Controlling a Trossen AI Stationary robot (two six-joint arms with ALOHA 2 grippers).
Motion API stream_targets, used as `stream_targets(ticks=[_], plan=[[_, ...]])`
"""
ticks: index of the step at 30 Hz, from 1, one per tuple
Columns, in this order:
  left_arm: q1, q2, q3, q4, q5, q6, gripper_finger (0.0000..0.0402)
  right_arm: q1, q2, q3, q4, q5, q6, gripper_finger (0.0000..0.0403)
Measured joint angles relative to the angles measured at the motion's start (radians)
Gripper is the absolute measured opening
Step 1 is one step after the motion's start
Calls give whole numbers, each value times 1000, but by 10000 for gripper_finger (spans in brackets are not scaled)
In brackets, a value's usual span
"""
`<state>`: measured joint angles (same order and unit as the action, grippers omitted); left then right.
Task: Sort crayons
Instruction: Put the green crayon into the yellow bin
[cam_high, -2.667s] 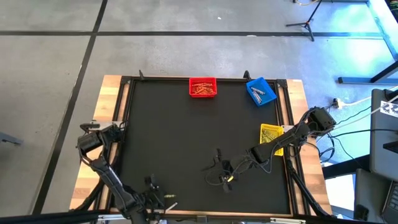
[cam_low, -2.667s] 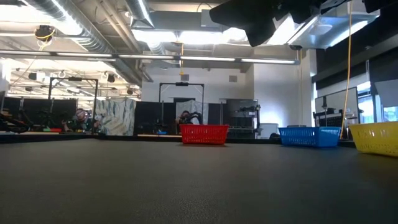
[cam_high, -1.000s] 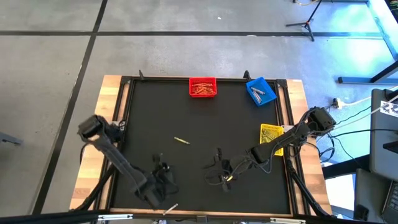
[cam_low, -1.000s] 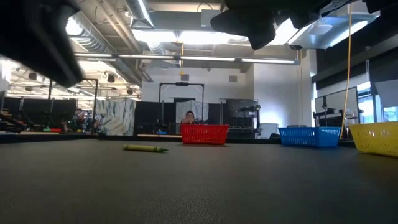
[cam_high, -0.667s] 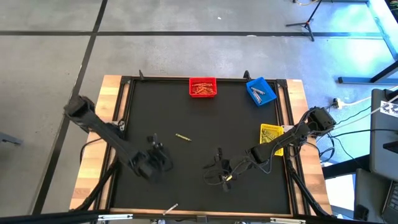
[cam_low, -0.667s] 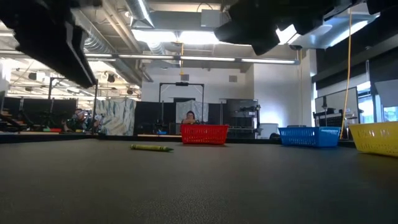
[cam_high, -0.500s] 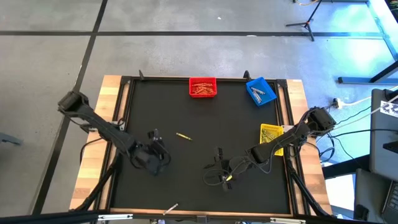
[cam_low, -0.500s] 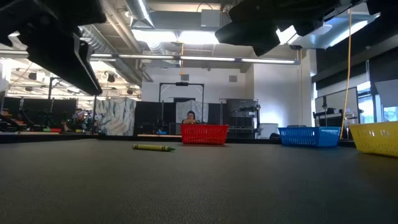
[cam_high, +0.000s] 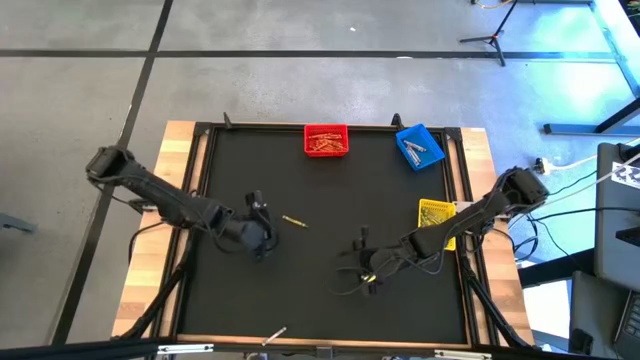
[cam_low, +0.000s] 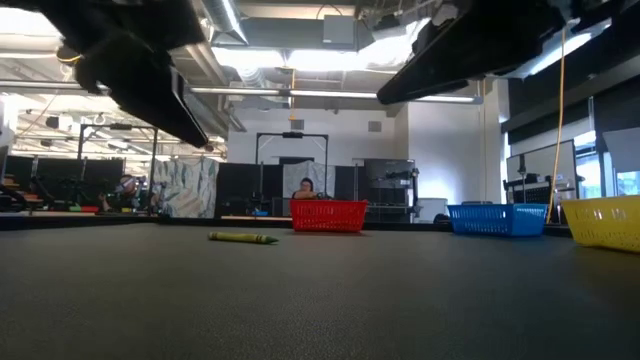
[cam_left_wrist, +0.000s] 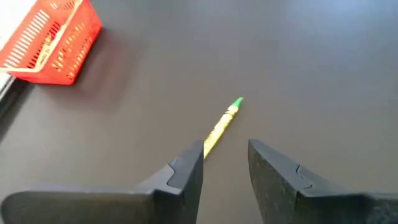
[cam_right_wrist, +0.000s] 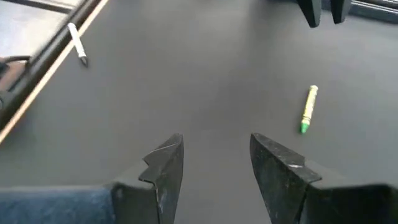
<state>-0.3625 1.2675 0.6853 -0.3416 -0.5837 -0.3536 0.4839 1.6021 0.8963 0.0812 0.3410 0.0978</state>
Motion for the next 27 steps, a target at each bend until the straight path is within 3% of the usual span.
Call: stream_targets(ticks=[6, 10, 19, 23, 27], plan=[[218, 3, 0, 8, 282, 178, 117, -1, -12, -2, -47, 28, 0, 182], [332, 3, 0, 14, 391, 301, 117, -27, -12, -2, -106, 69, 27, 182], [531, 3, -81, 107, 630, 519, 117, -111, -16, -80, -92, 86, 58, 182], [579, 3, -166, 233, 798, 554, 117, -176, -17, -117, -47, 75, 70, 182], [579, 5, -241, 396, 790, 591, 117, -235, -17, -120, -20, 37, 54, 182]])
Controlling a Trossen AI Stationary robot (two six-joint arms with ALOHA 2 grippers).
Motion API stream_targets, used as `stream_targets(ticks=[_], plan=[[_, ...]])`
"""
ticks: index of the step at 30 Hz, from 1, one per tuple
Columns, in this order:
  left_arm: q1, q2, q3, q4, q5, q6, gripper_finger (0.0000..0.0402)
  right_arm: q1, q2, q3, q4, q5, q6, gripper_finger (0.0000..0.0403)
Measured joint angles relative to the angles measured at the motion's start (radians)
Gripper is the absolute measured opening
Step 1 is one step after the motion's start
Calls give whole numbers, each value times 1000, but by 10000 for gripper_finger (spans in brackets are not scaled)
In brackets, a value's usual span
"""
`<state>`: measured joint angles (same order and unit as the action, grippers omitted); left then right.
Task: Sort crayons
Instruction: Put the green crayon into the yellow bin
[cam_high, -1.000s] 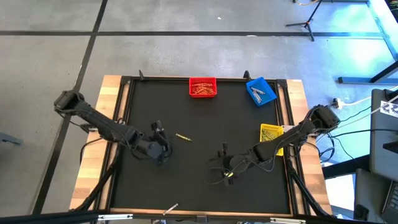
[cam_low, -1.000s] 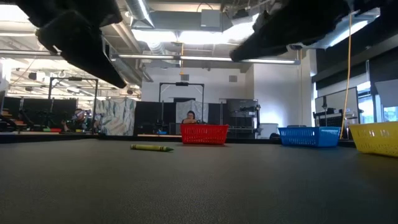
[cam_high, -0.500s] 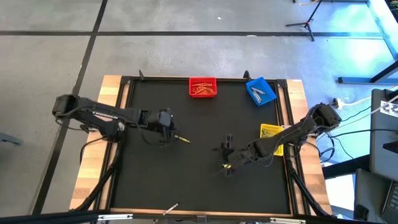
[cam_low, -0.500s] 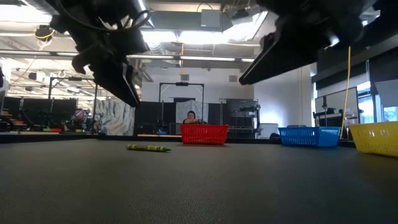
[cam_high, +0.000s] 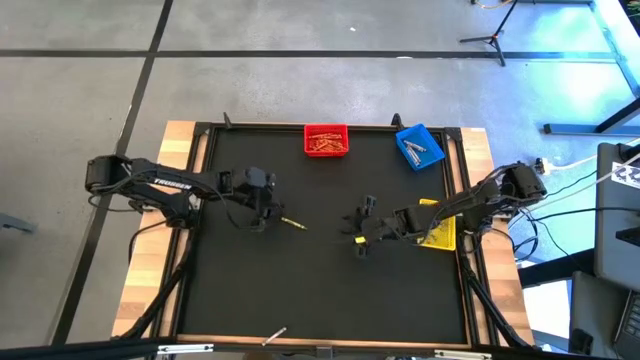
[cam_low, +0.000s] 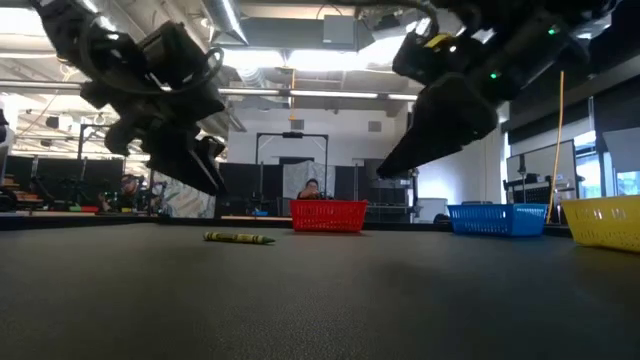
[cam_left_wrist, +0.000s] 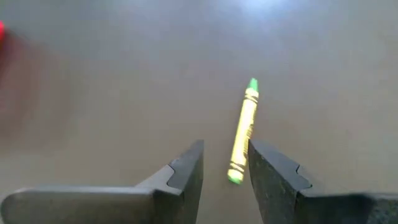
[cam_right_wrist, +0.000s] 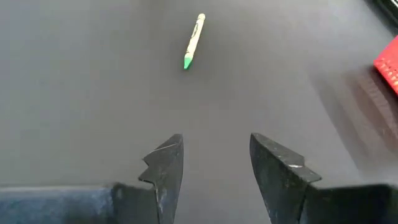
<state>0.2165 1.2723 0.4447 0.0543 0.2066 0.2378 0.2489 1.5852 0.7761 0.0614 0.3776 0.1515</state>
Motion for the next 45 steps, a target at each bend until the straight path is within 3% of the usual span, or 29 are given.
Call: stream_targets(ticks=[5, 10, 17, 21, 29, 37, 45], plan=[[-1, 52, -30, 113, -5, 8, 117, -53, 0, 0, 39, -42, -53, 182], [0, 188, -30, 204, 16, 0, 117, -86, 0, 0, 81, -86, -92, 182], [0, 294, -28, 252, 48, -25, 117, -93, 0, 0, 99, -102, -142, 182], [-1, 295, -28, 243, 32, -22, 100, -93, 0, 0, 106, -101, -159, 182], [0, 297, -28, 239, 14, -27, 10, -92, 0, 0, 128, -102, -151, 182], [-49, 255, -31, 241, -49, -81, 13, -93, 0, 0, 155, -66, -122, 192], [-139, 142, -41, 330, -118, -92, 14, -93, 0, 2, 186, -64, -127, 269]])
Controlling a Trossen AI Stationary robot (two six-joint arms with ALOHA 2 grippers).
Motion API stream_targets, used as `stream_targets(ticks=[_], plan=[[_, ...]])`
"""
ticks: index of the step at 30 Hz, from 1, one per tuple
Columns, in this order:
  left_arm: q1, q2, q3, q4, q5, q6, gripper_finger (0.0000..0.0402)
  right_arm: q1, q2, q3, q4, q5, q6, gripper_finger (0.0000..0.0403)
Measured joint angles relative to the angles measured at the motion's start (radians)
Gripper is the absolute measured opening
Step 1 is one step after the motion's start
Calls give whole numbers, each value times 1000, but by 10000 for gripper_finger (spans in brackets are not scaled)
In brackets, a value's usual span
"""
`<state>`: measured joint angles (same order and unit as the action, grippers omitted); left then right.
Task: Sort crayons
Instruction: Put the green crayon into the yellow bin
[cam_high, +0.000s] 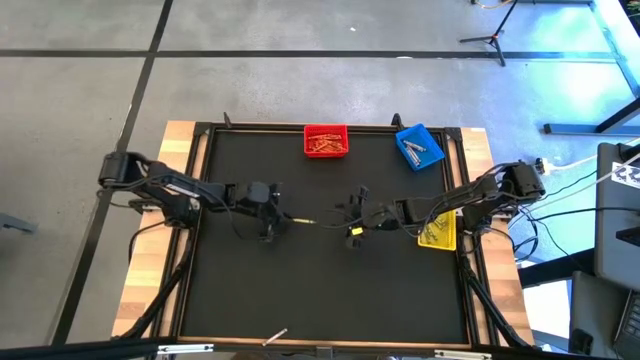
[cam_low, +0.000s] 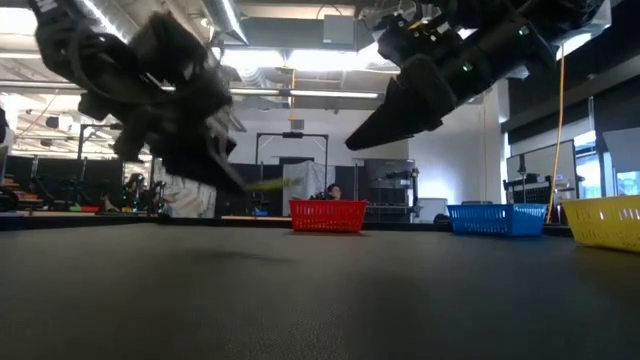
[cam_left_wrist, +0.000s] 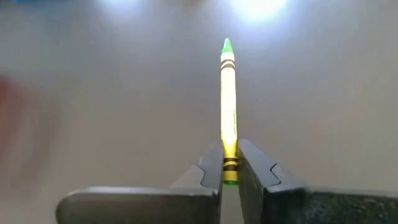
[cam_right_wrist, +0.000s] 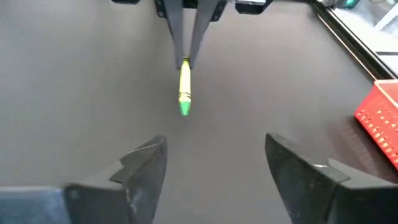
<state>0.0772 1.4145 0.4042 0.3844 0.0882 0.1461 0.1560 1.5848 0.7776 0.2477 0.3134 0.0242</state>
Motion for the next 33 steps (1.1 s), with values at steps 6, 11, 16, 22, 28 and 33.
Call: stream_targets(ticks=[6, 11, 16, 22, 28, 33], plan=[[-40, -23, -85, 331, 0, 14, 14, -8, 0, 0, 115, 12, -58, 284], [-58, -24, -158, 607, -1, -3, 14, -6, 8, 2, 277, -16, -103, 284], [-96, -23, -177, 715, -1, -19, 14, -6, 41, 2, 403, -55, -141, 285], [-146, -24, -167, 762, -46, -21, 14, -6, 96, 1, 528, -63, -164, 285], [-180, -23, -158, 780, -132, -40, 14, -5, 134, 1, 647, -86, -164, 285], [-196, -23, -156, 832, -174, -39, 14, -5, 172, 1, 728, -108, -165, 285]])
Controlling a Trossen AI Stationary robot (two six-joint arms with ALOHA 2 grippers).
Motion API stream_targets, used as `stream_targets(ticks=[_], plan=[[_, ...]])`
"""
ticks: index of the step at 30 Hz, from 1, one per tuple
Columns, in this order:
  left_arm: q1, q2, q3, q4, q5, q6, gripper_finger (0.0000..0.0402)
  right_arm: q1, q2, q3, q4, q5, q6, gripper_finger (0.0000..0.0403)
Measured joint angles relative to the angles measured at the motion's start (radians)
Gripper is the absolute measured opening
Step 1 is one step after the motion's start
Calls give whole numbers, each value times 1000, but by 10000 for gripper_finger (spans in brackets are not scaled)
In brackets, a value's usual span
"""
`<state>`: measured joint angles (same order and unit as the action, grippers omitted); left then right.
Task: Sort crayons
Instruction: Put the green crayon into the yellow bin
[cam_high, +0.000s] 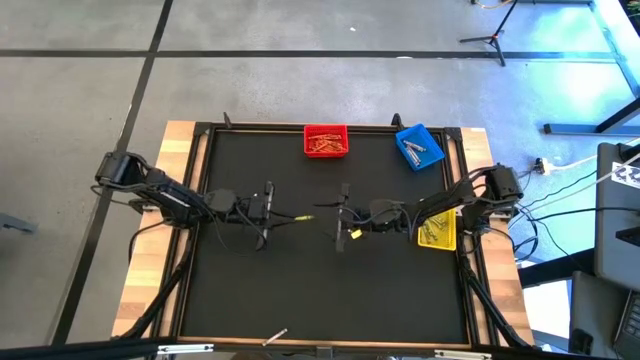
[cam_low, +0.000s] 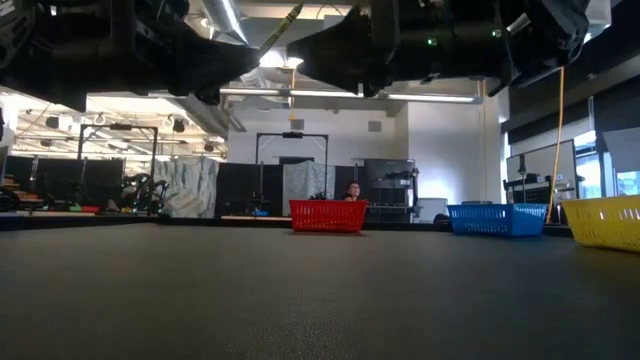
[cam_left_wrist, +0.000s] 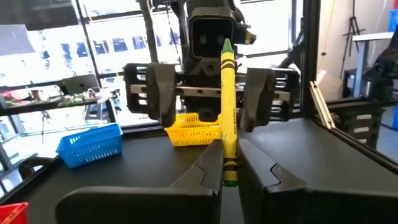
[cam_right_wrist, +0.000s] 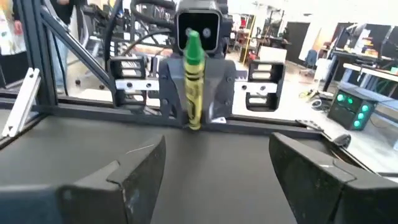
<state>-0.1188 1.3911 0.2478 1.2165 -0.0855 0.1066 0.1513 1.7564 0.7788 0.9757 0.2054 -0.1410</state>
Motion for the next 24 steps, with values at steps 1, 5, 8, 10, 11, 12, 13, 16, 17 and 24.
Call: stream_targets(ticks=[1, 5, 8, 10, 11, 12, 13, 16, 17, 24], plan=[[0, 0, 0, 3, -3, 0, 14, 0, 1, 0, 10, -6, -2, 285], [0, 0, 0, 1, -3, 0, 14, 0, 2, 0, 85, -19, 1, 285], [0, 0, 0, 1, -3, 0, 14, 0, 2, 17, 112, -45, 4, 285], [0, 0, 0, 1, -3, 0, 14, 0, 2, 38, 90, -48, 4, 284], [0, 0, 0, 1, -3, 0, 14, 0, 2, 51, 77, -49, 4, 281], [0, 0, 0, 1, -3, 0, 14, 0, 2, 62, 62, -48, 4, 276], [0, 0, 0, 1, -3, 1, 14, -1, 2, 71, 48, -48, 4, 269], [0, 0, 0, 4, -3, 1, 14, -2, 3, 90, 22, -48, 0, 234], [0, 0, 0, 4, -3, 1, 14, -3, 3, 94, 18, -48, -4, 220], [0, 0, 0, 13, -5, 7, 14, -3, 4, 96, 7, -41, -22, 119]])
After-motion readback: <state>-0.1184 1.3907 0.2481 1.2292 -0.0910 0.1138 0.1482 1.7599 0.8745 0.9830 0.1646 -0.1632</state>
